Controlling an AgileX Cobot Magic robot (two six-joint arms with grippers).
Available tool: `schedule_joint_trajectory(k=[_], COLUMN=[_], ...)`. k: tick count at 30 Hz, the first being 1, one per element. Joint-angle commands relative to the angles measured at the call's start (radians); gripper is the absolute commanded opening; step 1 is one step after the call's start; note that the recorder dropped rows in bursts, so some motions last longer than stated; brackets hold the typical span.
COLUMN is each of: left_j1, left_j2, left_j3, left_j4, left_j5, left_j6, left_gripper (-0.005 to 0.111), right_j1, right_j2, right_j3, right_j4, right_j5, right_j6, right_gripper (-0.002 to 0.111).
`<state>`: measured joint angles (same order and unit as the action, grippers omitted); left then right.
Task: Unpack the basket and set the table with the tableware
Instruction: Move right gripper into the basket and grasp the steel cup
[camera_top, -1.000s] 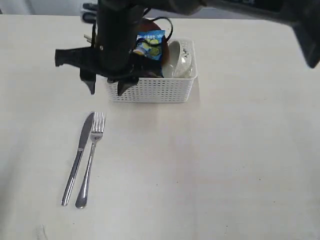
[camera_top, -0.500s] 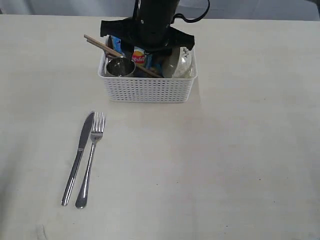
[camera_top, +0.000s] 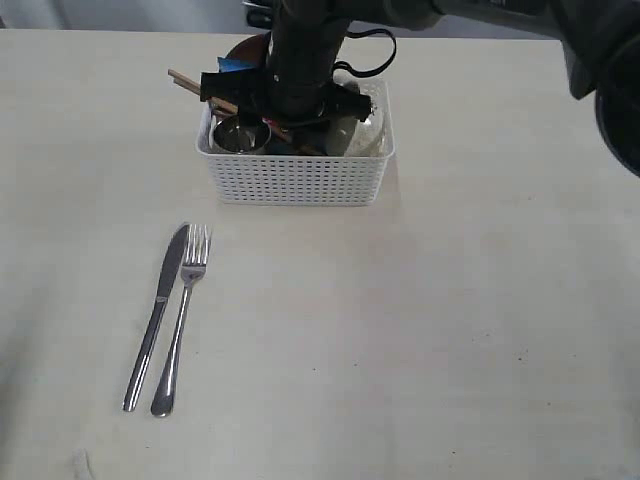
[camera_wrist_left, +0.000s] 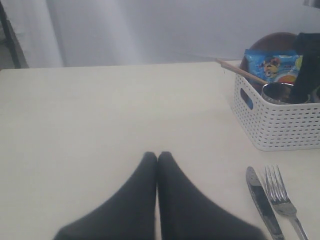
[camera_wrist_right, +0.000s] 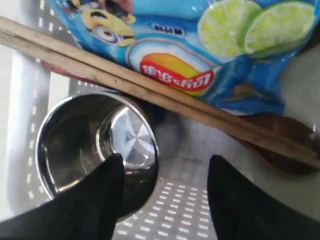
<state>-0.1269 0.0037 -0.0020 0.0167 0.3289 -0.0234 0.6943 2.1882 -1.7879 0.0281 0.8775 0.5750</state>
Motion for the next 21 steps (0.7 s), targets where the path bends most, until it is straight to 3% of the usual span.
schedule_joint_trajectory(k=[1,6,15,21], left_j1=[-0.007,-0.007,-0.007,-0.007], left_j2=[-0.004,-0.004,-0.004,-0.004], left_j3=[0.002,0.002,0.002,0.002], left_j4=[0.003,0.003,0.003,0.003], left_j5=[-0.006,-0.006,-0.006,-0.006], left_j6=[0.0,0.0,0.0,0.0], left_gripper=[0.0,0.0,0.0,0.0], right_j1=[-0.007,-0.007,-0.011,-0.07], right_j2=[-0.002,0.012,0.037,0.038], right_j3=[-0.003,-0.003,-0.016,-0.068], right_j4=[-0.003,-0.028,-0.086,-0.216], right_j5=[-0.064,-0.074,-0.133,0.083], right_j6=[-0.026,-0.029,-0.016,-0.016], right_gripper=[0.035,0.001,0.0,0.0])
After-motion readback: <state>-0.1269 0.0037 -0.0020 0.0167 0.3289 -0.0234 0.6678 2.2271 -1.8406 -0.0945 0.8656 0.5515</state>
